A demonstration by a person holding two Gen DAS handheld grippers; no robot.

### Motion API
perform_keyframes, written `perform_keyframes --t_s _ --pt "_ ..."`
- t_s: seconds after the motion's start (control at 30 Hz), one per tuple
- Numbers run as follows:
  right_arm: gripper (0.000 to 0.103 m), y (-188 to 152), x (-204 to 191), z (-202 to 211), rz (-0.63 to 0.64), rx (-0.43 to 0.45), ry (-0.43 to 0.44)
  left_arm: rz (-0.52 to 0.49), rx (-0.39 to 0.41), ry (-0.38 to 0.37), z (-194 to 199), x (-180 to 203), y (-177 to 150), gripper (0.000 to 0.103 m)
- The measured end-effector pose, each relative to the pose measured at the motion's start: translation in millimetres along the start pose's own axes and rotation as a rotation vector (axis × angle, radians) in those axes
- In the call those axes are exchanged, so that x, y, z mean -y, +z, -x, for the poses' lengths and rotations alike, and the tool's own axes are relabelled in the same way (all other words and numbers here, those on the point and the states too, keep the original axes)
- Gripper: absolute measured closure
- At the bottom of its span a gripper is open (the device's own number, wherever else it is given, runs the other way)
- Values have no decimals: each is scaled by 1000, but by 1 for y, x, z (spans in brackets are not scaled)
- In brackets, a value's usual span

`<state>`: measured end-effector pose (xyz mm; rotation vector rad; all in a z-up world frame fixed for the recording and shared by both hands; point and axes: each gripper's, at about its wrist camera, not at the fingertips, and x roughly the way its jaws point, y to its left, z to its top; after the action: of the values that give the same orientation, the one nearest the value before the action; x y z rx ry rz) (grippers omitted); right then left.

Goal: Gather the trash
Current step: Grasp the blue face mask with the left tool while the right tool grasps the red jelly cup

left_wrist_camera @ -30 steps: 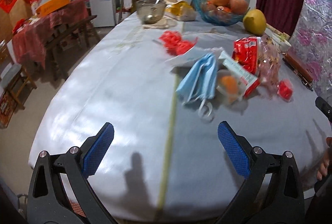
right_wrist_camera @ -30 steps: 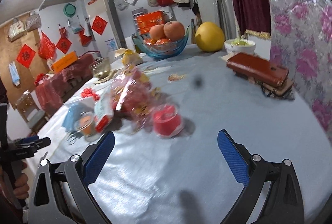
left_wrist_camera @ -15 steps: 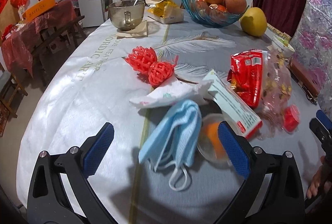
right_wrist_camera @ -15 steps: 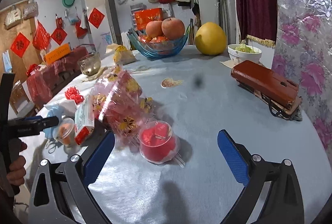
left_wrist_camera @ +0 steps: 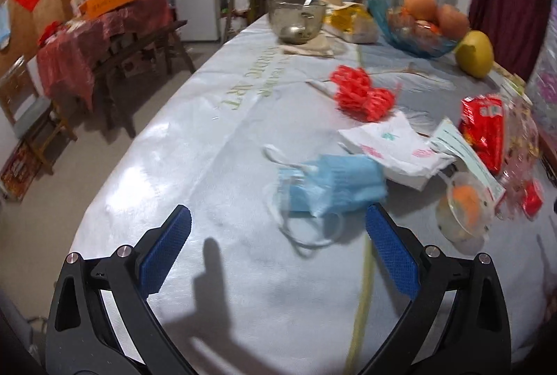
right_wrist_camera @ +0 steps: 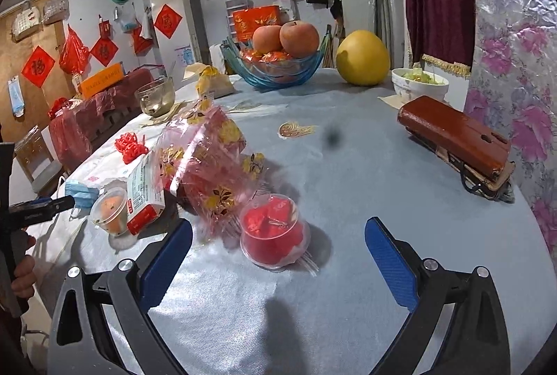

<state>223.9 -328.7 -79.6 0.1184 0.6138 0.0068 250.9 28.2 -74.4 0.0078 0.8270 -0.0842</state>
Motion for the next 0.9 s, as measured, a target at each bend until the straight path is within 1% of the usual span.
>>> perform_keyframes --t_s 0.07,0.13,0.23,0.3,0.37,0.4,0.47,0.53,0.63,0.9 --pt "6 -1 -1 1 3 8 -4 -60 18 14 1 13 0 7" --pt "6 -1 -1 1 6 6 -8 -99 33 25 0 25 3 7" --pt "6 -1 -1 -1 4 -6 -5 -114 -13 -4 -10 35 12 7" --pt "6 -1 -1 -2 1 -10 -5 -113 -50 9 -20 39 19 7" --pt "6 -1 -2 -2 4 -11 -8 -120 -69 26 -29 42 24 7" --pt "6 -2 -1 -2 6 -10 -9 -120 -83 31 -34 42 25 7" --pt "6 -1 -2 -2 7 -8 -9 -94 -109 16 -39 36 26 7" --pt "6 -1 -2 -2 7 -10 -11 -36 -152 -21 -47 25 27 7" --pt "6 -1 -3 -3 9 -24 -17 -2 -139 -45 -44 19 27 7" --pt "6 -1 -8 -5 48 -40 -9 -15 -151 20 -44 24 23 7"
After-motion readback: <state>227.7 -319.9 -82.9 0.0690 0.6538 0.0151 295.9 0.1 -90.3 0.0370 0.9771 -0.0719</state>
